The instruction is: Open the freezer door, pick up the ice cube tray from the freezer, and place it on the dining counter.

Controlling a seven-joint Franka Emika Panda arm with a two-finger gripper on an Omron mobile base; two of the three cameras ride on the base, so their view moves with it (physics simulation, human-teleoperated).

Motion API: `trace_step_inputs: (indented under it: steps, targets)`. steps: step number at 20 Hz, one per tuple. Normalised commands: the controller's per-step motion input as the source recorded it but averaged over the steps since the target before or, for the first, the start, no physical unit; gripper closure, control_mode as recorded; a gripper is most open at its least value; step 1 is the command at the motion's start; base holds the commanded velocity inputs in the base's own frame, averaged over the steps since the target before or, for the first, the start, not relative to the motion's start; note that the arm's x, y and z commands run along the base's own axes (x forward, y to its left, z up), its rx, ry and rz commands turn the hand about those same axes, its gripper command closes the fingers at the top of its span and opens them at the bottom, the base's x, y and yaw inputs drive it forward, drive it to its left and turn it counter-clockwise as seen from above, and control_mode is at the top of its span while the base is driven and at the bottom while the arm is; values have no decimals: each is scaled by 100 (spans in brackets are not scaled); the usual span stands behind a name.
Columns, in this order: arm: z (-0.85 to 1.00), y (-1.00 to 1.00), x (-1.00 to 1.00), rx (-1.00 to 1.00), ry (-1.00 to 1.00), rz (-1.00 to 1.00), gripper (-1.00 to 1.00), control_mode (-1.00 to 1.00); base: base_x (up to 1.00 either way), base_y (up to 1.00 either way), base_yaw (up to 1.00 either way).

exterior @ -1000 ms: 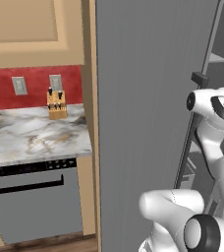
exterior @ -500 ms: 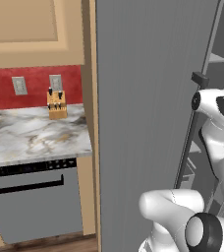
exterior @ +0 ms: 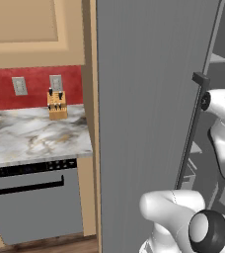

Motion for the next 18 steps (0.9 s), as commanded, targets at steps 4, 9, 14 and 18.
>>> trace_step_inputs:
  steps: [4, 9, 14, 18]
  targets:
    - [0, -37, 0, 0, 0, 0, -100, -100, 0, 0, 0]
    - [0, -41, 0, 0, 0, 0, -100, -100, 0, 0, 0]
    - [-1, -41, 0, 0, 0, 0, -100, -100, 0, 0, 0]
    - [-2, -43, 0, 0, 0, 0, -100, -100, 0, 0, 0]
